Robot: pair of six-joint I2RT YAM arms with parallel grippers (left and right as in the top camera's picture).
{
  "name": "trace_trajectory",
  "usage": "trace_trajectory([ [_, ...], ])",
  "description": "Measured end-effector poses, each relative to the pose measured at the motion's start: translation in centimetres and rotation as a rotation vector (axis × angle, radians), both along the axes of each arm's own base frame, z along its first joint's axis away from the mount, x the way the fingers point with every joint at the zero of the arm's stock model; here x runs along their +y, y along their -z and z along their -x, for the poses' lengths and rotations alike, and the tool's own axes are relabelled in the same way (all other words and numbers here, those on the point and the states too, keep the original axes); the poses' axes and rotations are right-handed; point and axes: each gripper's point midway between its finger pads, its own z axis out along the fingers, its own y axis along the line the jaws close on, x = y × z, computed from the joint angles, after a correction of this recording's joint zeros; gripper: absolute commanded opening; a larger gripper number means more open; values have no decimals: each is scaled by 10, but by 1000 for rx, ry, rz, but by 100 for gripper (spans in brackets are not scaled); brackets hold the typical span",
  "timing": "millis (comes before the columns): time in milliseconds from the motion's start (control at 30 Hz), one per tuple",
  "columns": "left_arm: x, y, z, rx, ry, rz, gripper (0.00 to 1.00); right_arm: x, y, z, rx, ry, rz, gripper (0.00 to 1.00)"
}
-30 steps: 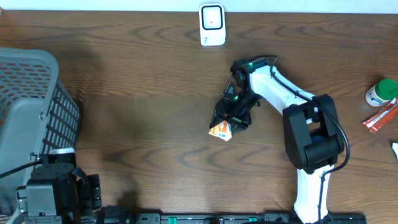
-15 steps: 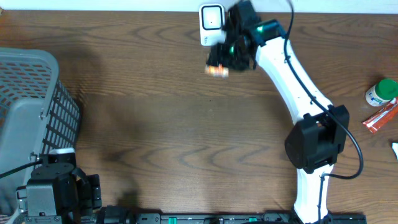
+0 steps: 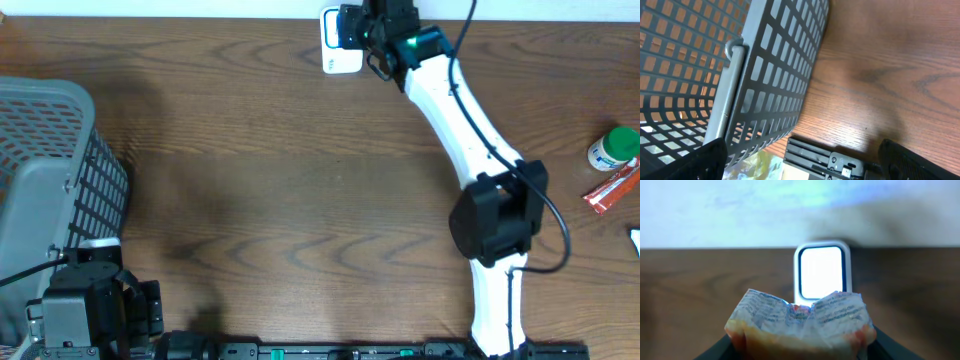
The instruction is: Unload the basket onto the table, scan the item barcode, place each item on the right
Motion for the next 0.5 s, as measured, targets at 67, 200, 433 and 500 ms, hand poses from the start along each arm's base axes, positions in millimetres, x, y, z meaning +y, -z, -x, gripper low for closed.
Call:
trace_trajectory([
  [67, 0, 0, 0, 0, 0, 0, 96, 2, 12, -12, -24, 7, 9, 51],
  [200, 0, 0, 0, 0, 0, 0, 96, 9, 31, -36, -100, 18, -2, 48],
  [433, 0, 0, 0, 0, 0, 0, 96, 11, 45, -64, -227, 95, 6, 46],
  [500, 0, 0, 0, 0, 0, 0, 96, 12, 45, -67, -252, 110, 5, 46],
])
